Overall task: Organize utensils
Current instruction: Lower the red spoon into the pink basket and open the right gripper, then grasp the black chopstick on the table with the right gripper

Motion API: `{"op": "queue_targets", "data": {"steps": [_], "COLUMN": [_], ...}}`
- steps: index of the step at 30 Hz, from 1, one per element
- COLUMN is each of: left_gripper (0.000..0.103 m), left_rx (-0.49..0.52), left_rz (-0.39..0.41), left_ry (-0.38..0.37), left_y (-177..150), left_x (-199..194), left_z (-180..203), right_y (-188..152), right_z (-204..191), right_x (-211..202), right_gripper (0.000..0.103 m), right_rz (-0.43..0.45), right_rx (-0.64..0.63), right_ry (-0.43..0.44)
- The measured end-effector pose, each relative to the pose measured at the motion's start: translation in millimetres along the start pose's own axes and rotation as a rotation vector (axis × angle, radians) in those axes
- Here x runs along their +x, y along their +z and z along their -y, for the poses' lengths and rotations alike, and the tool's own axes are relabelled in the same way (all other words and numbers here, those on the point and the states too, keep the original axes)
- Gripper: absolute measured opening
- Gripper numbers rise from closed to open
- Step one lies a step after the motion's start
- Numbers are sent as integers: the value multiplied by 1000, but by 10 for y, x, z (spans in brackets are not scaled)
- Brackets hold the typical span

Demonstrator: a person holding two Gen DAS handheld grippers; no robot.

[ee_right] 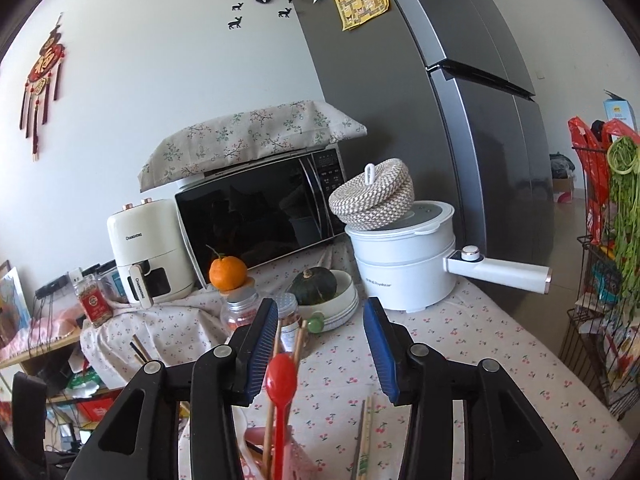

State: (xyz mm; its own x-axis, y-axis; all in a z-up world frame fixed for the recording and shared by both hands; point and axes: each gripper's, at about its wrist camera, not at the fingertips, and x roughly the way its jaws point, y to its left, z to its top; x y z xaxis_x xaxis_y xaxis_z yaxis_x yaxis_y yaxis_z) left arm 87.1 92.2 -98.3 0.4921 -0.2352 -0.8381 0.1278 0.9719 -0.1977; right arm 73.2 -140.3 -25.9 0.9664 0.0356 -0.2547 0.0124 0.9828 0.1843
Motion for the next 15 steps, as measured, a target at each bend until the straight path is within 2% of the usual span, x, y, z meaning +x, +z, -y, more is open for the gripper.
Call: {"op": "queue_targets", "data": {"steps": [5,11,15], "left_gripper": [81,86,86], "left_rx": [-6,23,40], "left_rz": [-1,20,2], "left_ry": [-18,-6,-13], "left_y": [-9,-31,-66], "left_x": [-24,-39,42], "left_z": [81,244,337], "right_y": [137,95,-65], "right_z": [348,726,887], "right_x": [10,173,314], "right_gripper": [57,69,71], "right_rz": [-75,-247,-370], "right_rx": [27,82,95], "right_ry": [-52,-71,-51]}}
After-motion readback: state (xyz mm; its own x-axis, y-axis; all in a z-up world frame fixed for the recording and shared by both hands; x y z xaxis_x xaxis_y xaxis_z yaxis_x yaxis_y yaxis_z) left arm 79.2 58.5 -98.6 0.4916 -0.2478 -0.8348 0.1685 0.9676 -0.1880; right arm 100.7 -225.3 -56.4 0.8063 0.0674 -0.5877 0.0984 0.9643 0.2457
